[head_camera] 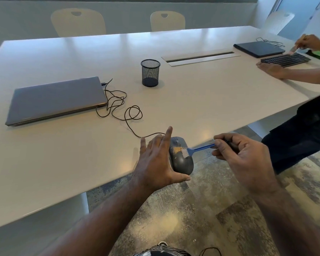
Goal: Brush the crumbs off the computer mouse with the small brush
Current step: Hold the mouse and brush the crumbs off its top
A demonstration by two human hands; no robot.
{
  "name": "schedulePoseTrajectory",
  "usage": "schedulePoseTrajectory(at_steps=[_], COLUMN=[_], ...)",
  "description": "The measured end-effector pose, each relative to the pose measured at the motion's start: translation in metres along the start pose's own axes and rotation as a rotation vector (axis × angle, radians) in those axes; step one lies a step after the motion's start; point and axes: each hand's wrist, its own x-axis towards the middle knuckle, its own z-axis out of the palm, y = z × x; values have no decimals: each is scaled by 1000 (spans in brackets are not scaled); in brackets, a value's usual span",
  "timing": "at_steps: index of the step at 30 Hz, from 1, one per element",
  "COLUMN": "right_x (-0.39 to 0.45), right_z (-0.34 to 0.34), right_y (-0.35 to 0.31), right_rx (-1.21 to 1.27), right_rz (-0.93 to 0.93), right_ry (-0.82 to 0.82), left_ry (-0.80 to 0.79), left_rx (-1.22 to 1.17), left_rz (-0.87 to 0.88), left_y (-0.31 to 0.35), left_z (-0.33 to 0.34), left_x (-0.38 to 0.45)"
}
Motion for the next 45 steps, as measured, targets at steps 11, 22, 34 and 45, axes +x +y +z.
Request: schedulePoseTrajectory(at_steps=[11, 22, 34, 45], right_x=[3, 5, -5, -8], right_z=[-9, -18, -5, 8], right_y=[1, -1, -12, -8], right_rx=[-254, -304, -13, -136], right_rz=[-422, -570, -305, -102], right_ry=[-105, -144, -119, -14], left_ry=[6, 20, 19, 33], left_rx=[4, 3, 24, 40], left_rz=[-6, -21, -22, -23], left_y=[-1, -3, -2, -3], left_z=[-1, -2, -3, -4], left_x=[1, 3, 3, 0])
